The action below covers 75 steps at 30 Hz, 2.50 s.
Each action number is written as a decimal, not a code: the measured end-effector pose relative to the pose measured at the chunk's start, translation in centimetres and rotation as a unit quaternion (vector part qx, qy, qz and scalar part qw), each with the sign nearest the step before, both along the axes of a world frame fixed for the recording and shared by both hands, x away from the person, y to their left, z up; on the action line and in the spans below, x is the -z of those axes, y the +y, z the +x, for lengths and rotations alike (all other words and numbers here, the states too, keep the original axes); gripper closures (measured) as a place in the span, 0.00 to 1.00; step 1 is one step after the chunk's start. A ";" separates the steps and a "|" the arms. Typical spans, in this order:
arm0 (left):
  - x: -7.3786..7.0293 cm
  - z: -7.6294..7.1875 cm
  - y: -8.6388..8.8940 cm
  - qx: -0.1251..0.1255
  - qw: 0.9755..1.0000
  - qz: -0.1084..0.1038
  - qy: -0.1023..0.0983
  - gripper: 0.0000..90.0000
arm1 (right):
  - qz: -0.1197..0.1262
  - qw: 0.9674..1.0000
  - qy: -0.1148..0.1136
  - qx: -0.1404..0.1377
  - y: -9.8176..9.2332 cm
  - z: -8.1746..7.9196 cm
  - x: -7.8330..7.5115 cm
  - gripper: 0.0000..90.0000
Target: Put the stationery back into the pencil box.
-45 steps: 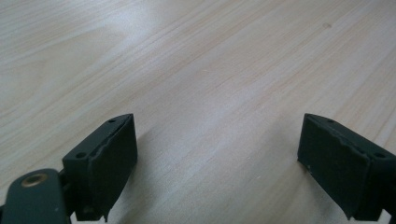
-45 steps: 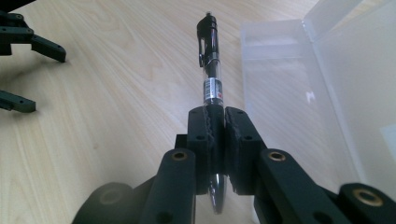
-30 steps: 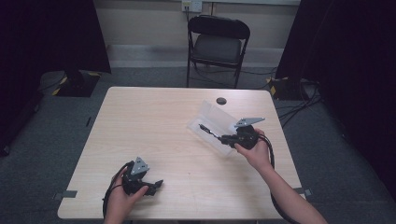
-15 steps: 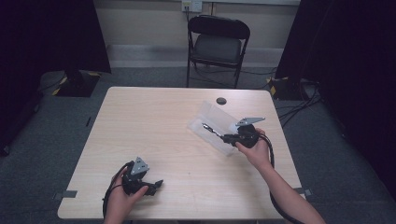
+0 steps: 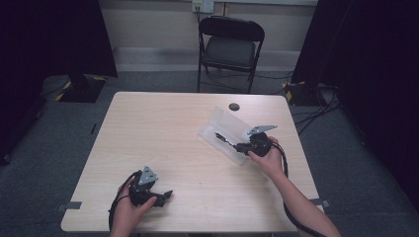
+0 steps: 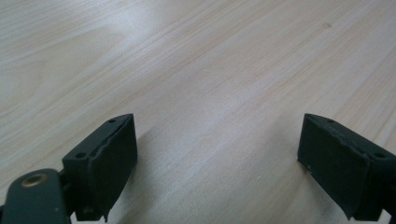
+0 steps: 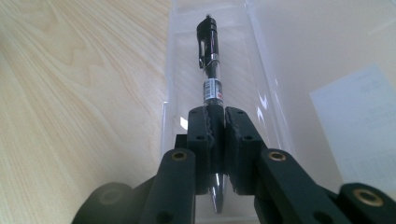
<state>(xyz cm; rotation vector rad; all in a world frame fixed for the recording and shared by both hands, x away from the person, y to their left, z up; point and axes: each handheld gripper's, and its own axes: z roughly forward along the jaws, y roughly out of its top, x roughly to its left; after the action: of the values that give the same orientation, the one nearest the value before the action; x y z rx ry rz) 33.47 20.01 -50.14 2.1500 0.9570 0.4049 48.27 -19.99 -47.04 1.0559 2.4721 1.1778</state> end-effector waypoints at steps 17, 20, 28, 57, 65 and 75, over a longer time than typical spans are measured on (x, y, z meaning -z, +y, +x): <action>0.0 0.0 0.0 0.000 1.000 0.000 0.000 0.13 | -0.016 1.000 0.003 -0.005 1.0 0.4 0.9 0.90; 0.0 0.0 0.0 0.000 1.000 0.000 0.000 0.13 | -0.016 1.000 0.002 -0.004 1.0 0.5 1.0 0.90; 0.0 0.0 0.0 0.000 1.000 0.000 0.000 0.13 | -0.021 1.000 0.004 -0.003 1.1 0.5 1.2 0.90; 0.0 0.0 0.0 0.000 1.000 0.000 0.000 0.13 | -0.015 1.000 -0.016 -0.004 1.1 -0.1 0.0 0.63; 0.0 0.0 0.0 0.000 1.000 0.000 0.000 0.13 | 0.000 1.000 -0.017 -0.010 1.9 -0.6 -0.7 0.44; 0.0 0.0 0.0 0.000 1.000 0.000 -0.001 0.13 | 0.008 0.999 -0.024 -0.036 2.8 -1.6 -1.5 0.34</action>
<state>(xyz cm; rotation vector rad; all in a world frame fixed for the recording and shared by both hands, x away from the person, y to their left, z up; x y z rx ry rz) 33.47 20.01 -50.15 2.1491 0.9562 0.4067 46.72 -17.15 -45.55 0.9382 2.4870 1.2298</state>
